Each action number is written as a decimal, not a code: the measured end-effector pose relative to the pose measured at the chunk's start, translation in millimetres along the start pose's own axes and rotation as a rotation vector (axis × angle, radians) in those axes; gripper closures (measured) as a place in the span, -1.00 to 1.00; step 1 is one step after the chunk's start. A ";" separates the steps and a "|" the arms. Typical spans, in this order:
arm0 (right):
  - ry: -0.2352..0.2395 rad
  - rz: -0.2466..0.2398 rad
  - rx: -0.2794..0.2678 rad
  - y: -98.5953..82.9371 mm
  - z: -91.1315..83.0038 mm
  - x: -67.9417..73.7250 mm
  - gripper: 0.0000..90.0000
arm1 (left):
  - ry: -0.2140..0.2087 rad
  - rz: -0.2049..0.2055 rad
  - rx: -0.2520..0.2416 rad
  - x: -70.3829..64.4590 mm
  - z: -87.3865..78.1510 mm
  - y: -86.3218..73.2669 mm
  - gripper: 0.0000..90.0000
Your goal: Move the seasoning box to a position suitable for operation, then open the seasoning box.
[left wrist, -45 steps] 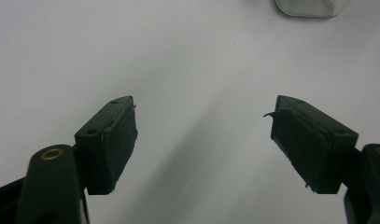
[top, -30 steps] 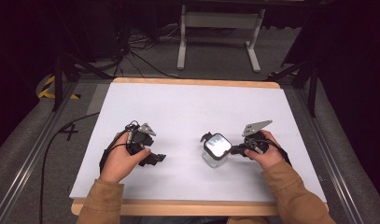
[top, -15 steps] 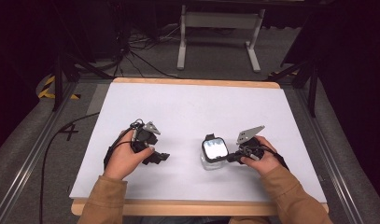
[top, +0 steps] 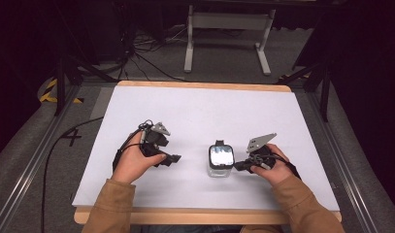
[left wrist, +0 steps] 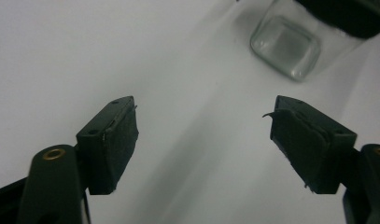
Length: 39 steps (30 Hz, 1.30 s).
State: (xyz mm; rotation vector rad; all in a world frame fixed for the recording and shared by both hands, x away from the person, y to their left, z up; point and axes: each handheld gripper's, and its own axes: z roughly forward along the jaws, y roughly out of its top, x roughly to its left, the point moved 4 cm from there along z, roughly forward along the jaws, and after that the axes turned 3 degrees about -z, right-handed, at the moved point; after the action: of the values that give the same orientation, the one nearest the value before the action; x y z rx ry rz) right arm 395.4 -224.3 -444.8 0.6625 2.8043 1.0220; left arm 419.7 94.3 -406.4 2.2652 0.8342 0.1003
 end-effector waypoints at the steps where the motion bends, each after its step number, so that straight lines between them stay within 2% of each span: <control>1: -0.012 0.005 -0.013 -1.1 -3.9 -1.7 0.99 | -0.003 0.016 -0.022 -1.5 -1.4 4.4 -0.37; 3: -0.032 0.025 -0.034 -4.7 -12.6 -4.3 0.99 | -0.025 0.039 -0.026 -4.8 -3.0 10.4 -0.16; 6: -0.058 0.050 -0.060 -12.3 -25.2 -8.1 0.99 | -0.070 0.024 -0.069 -11.2 -2.2 23.3 0.09; 9: -0.076 0.069 -0.075 -17.4 -32.3 -9.5 0.99 | -0.086 0.011 -0.096 -14.7 -0.8 31.5 0.23; 12: -0.095 0.090 -0.096 -24.5 -41.5 -9.2 0.99 | -0.110 0.036 -0.134 -22.1 0.9 44.3 0.30; 16: -0.117 0.102 -0.112 -31.0 -49.1 -5.9 0.99 | -0.141 0.075 -0.187 -29.9 7.4 60.6 0.57; 17: -0.122 0.107 -0.114 -33.0 -51.1 -4.7 0.99 | -0.169 0.072 -0.216 -34.3 13.1 68.3 0.65; 18: -0.122 0.107 -0.114 -33.0 -51.1 -4.7 0.99 | -0.169 0.072 -0.216 -34.3 13.1 68.3 0.73; 24: -0.142 0.127 -0.132 -41.6 -60.3 -1.7 0.99 | -0.188 0.099 -0.221 -38.7 27.7 82.7 0.75; 29: -0.149 0.140 -0.135 -46.2 -62.9 1.1 0.97 | -0.190 0.090 -0.234 -40.5 43.7 91.3 0.86; 32: -0.153 0.140 -0.139 -48.1 -63.3 2.1 0.96 | -0.215 0.075 -0.242 -41.4 53.1 94.5 0.92; 34: -0.152 0.143 -0.142 -49.2 -64.1 2.8 0.96 | -0.225 0.073 -0.240 -41.6 60.1 96.1 0.94; 36: -0.154 0.143 -0.144 -50.1 -64.8 3.0 0.95 | -0.225 0.079 -0.207 -42.8 67.7 95.6 0.94; 39: -0.152 0.146 -0.142 -51.2 -64.9 3.8 0.94 | -0.238 0.073 -0.202 -44.3 71.9 95.4 0.95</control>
State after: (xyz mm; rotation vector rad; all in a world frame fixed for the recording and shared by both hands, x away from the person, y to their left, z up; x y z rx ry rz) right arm 358.7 -296.2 -426.6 0.8966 2.5578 1.1303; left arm 457.5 -26.5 -391.1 2.0679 0.5888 -0.0489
